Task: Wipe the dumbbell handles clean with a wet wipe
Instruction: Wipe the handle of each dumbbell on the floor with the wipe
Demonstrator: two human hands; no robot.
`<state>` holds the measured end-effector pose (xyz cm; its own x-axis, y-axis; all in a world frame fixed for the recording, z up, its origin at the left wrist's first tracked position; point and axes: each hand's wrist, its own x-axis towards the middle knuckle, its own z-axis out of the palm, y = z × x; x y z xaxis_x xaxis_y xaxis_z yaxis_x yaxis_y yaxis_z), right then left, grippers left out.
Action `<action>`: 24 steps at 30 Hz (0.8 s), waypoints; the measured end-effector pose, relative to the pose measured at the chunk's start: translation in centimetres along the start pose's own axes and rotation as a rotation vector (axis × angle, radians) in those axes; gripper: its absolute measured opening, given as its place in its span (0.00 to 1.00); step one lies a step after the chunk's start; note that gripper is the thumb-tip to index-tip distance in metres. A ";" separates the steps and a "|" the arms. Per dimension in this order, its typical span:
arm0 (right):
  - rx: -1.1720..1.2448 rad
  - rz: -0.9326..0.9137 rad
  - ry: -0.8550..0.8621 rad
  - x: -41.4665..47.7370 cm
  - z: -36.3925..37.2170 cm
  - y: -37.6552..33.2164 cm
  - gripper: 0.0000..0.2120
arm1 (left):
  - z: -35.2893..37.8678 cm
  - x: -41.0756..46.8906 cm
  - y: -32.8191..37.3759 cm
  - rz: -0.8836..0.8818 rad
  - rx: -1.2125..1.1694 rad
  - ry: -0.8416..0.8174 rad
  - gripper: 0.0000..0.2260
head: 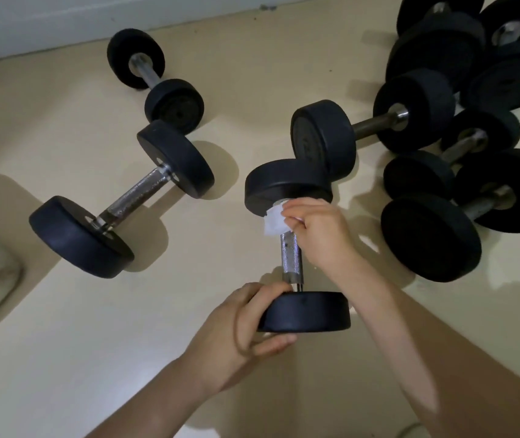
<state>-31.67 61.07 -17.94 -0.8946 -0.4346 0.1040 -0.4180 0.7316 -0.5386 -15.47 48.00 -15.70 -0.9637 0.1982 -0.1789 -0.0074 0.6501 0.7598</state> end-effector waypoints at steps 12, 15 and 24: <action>0.284 0.161 -0.135 1.2 -0.7 -0.9 0.04 | -2.0 -1.4 -2.0 -0.125 -0.168 0.062 0.28; 0.420 0.290 -0.164 0.3 -0.1 -2.1 0.05 | -4.3 -1.7 -2.9 -0.208 -0.327 -0.023 0.23; 0.520 0.375 -0.174 0.3 2.2 -4.5 0.09 | -5.5 6.2 -2.5 -0.278 -0.087 0.235 0.07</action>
<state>-29.66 56.46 -17.33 -0.9078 -0.3102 -0.2822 0.0864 0.5201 -0.8497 -22.93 43.55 -15.32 -0.9565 -0.1576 -0.2456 -0.2906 0.5888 0.7542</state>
